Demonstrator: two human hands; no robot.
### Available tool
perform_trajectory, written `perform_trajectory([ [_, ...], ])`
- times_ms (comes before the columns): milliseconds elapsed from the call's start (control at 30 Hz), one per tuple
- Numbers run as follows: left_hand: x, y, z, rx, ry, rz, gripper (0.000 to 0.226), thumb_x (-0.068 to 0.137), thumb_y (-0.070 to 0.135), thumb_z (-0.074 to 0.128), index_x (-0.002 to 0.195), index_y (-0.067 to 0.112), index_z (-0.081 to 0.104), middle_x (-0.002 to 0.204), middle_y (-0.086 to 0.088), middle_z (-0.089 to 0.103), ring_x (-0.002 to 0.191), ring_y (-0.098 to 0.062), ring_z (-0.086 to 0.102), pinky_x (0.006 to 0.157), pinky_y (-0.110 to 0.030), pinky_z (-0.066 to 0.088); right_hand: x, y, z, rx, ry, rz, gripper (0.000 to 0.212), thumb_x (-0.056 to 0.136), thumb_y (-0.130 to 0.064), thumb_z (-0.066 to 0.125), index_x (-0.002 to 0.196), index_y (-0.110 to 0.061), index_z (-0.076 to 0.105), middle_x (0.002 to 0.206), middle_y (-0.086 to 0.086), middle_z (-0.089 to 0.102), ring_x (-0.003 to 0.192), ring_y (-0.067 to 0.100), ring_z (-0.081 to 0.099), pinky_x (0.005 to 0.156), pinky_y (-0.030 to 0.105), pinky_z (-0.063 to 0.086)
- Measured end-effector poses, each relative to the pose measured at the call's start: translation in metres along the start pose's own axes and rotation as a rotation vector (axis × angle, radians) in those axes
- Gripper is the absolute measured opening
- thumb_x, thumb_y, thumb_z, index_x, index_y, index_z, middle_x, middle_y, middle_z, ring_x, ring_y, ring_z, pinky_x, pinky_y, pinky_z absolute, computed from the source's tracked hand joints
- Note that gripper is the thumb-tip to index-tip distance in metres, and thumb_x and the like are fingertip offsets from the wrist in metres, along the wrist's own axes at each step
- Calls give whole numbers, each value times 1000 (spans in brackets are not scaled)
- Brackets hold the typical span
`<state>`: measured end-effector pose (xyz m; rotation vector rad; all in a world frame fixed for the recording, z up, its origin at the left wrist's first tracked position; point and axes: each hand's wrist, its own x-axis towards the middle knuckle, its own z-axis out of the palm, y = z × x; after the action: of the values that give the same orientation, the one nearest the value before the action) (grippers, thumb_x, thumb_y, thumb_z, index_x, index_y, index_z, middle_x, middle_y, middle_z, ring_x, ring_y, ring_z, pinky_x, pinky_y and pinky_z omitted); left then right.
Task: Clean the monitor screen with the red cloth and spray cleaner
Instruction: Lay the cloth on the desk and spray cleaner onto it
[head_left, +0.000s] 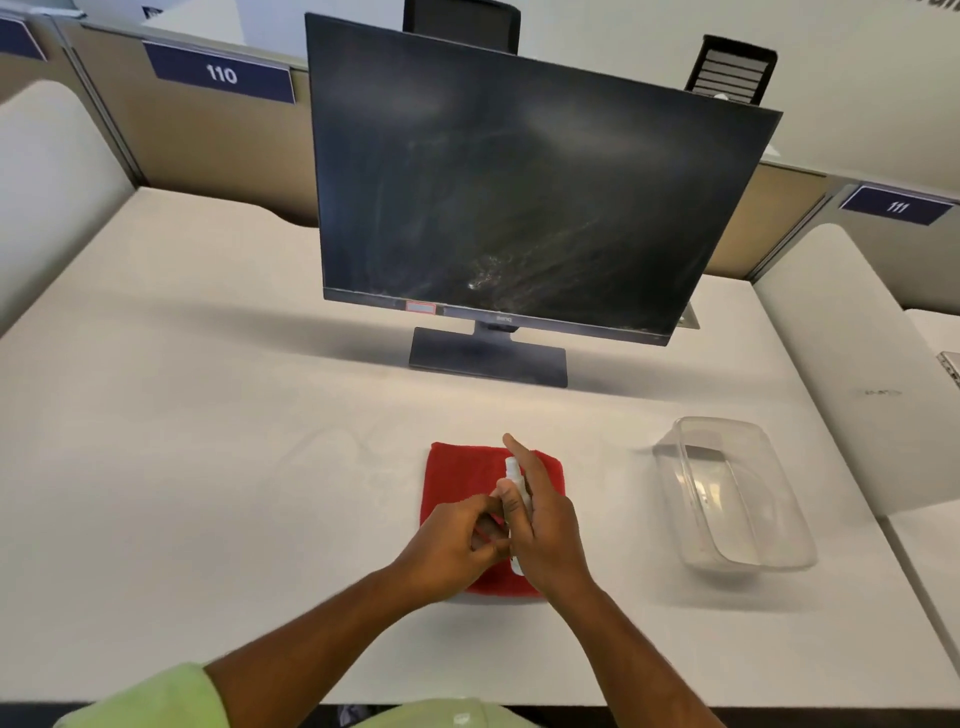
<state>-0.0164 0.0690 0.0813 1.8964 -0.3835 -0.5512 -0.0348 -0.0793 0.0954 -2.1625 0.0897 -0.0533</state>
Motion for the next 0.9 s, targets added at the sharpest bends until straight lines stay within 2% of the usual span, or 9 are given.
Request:
perform_trajectory([
  [133, -1, -2, 8, -64, 18, -149, 40, 90, 34, 71, 121, 27, 47, 102, 16, 67, 89, -6, 71, 72, -19, 60, 1, -1, 12, 14, 84, 8, 50, 103, -56, 45, 152, -52, 37, 118, -61, 49, 113, -24, 57, 77, -4, 45],
  [200, 3, -2, 8, -120, 24, -214, 38, 89, 25, 73, 116, 27, 46, 101, 7, 69, 87, -15, 73, 73, -26, 62, 2, 0, 15, 23, 106, -4, 47, 104, -51, 48, 150, -50, 41, 121, -65, 43, 114, -28, 53, 76, -5, 43],
  [333, 6, -3, 6, -170, -1, -208, 37, 91, 22, 70, 118, 27, 46, 106, 3, 68, 94, -20, 72, 77, -33, 63, 4, 1, 15, 32, 92, -6, 41, 105, -47, 52, 144, -57, 41, 122, -62, 47, 117, -23, 55, 77, -2, 47],
  [400, 6, -4, 5, -205, 5, -188, 34, 94, 18, 66, 121, 25, 46, 109, 2, 68, 96, -19, 71, 75, -33, 63, 4, -2, 13, 12, 26, 13, 49, 104, -51, 53, 148, -59, 35, 129, -57, 45, 117, -16, 59, 89, 6, 53],
  [500, 4, -7, 3, -192, 55, -164, 27, 95, 5, 59, 113, 22, 49, 104, -3, 67, 92, -15, 70, 72, -32, 63, 4, -3, 9, -92, -127, -21, 65, 102, -58, 49, 157, -61, 14, 150, -34, 44, 119, -3, 60, 103, 17, 50],
  [600, 3, -6, 4, -207, 66, -139, 19, 97, 4, 54, 110, 19, 51, 97, -8, 69, 86, -17, 71, 73, -36, 64, 9, 0, 4, -129, -232, 2, 68, 100, -63, 40, 155, -63, 1, 150, -16, 55, 110, 1, 64, 98, 13, 51],
  [667, 2, -3, 6, -220, 63, -119, 18, 99, 7, 52, 110, 22, 52, 92, -4, 71, 84, -18, 72, 74, -37, 64, 14, 1, 1, -145, -242, 19, 70, 98, -64, 38, 158, -58, 3, 150, -14, 56, 100, -6, 62, 86, 1, 46],
  [733, 1, 0, 5, -210, 82, -100, 21, 100, 9, 52, 111, 26, 55, 89, 1, 73, 83, -17, 73, 76, -38, 63, 17, 2, -2, -165, -240, 20, 69, 103, -58, 42, 163, -52, 8, 151, -14, 56, 96, -10, 59, 78, -3, 42],
  [900, -3, -8, -17, 98, 214, -110, 19, 98, 21, 55, 110, 31, 65, 82, 15, 74, 80, -2, 70, 82, -31, 59, 16, 1, -8, -250, -205, -24, 69, 106, -44, 55, 162, -51, 16, 145, -13, 63, 109, 9, 69, 93, 12, 48],
])
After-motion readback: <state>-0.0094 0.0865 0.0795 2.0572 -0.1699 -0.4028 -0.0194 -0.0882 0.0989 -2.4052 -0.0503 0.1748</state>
